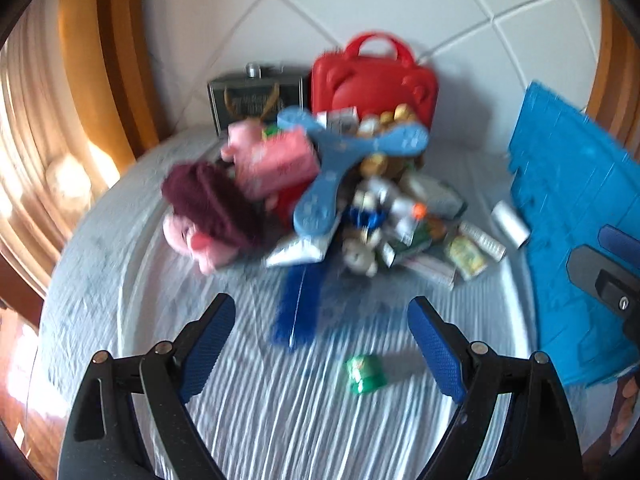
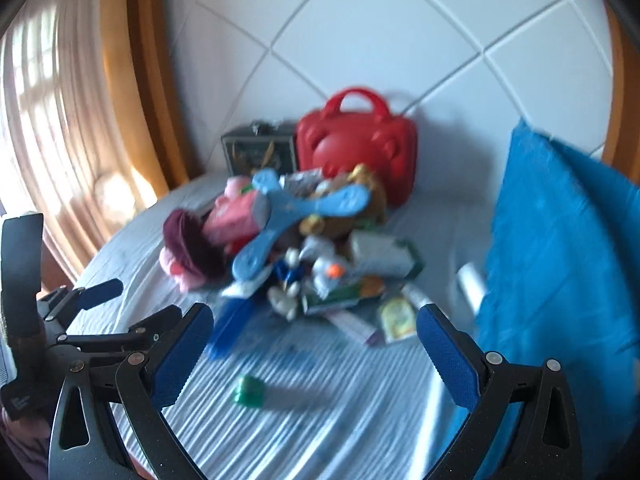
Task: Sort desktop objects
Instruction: 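Move both tools back over the table pile, then grasp the green jar with the left tool while the right tool grasps the pink-white medicine box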
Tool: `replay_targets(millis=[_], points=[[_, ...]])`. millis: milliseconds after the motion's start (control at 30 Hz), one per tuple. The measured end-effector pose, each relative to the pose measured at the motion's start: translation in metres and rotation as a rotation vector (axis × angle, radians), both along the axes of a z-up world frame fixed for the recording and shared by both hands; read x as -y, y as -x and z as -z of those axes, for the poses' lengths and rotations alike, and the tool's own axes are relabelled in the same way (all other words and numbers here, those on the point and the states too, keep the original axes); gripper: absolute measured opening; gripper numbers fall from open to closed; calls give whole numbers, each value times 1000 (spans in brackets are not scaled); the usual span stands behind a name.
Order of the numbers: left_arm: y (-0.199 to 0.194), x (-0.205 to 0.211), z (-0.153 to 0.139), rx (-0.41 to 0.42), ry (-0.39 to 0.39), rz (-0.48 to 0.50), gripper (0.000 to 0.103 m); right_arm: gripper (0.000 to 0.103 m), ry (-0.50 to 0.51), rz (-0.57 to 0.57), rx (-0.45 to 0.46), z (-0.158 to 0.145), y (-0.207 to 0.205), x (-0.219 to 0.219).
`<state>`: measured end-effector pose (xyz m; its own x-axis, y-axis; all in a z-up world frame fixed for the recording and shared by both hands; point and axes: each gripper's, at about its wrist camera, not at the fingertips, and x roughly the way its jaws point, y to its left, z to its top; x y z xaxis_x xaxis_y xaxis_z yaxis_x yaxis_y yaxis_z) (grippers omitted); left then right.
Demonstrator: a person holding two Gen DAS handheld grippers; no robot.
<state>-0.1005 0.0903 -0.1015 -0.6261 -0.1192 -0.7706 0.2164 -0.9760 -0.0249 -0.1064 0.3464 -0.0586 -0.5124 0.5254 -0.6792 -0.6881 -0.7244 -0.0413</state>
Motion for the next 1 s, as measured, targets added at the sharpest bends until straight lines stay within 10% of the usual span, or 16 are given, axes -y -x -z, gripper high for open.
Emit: replay_targets(millis=[333,467,700,1000], points=[[6,-24,113,213,-90,45,88,103,201,81,172,113,-7,-40],[15,-33,141,249,-90,53,69,103,239,86,226,138,-10,-49],[34,-25,159,276,-100,49,45,103,279,76,258,160,-7,-66],[62,-1,160,288,-104,86,45,103,292,54,273,176,34,-104]])
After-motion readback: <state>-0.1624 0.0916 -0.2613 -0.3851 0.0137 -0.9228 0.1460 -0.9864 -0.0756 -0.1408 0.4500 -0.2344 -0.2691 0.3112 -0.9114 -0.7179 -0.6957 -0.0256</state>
